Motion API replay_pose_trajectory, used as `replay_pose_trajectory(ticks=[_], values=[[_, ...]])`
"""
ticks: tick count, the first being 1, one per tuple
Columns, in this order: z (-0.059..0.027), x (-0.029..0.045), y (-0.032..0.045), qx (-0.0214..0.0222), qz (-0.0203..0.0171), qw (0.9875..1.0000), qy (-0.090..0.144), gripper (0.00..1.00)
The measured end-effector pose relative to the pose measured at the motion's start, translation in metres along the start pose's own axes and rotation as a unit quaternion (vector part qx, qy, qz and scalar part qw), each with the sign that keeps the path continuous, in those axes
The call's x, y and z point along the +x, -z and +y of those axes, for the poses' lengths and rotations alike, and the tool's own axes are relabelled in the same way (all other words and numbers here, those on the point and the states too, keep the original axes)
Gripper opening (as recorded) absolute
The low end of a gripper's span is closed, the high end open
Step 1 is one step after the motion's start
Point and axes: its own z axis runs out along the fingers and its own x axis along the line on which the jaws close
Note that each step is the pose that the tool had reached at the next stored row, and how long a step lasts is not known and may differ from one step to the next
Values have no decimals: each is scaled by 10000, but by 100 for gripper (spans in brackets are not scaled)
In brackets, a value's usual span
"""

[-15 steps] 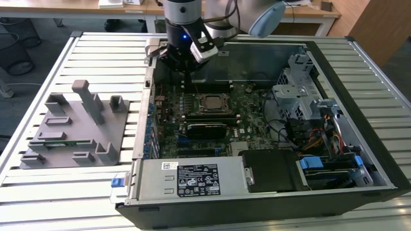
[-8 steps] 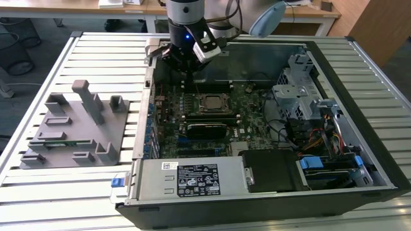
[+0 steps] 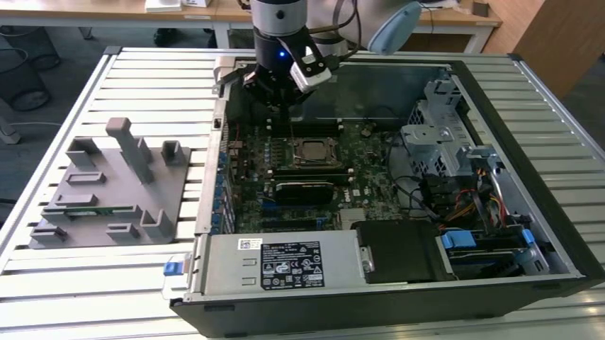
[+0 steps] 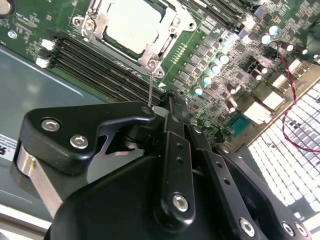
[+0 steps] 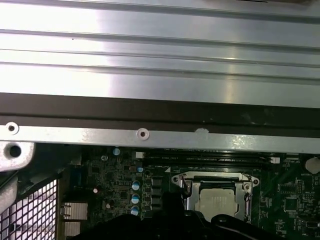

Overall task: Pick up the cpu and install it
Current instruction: 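Install the first cpu locking lever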

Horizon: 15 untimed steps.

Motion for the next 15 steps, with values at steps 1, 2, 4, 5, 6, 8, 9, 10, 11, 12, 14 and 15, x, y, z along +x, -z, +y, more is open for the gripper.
replay_pose_trajectory(ticks=[1,2,4,5,6,8,9,10,11,12,14,15], values=[[0,-11,-1,0,0,10000,0,11],[-1,-21,-1,0,0,10000,0,11],[-1,-43,-2,0,0,10000,0,11],[-1,-55,-3,0,0,10000,0,11],[-2,-66,-3,0,0,10000,-1,11],[-2,-82,-3,0,0,10000,0,11],[-2,-89,-4,0,0,10000,0,11],[-3,-97,-4,0,0,10000,0,11],[-3,-106,-5,0,0,10000,0,11],[-3,-117,-5,0,0,10000,0,11],[-4,-134,-6,0,0,10000,0,11],[-4,-144,-6,0,0,10000,0,11]])
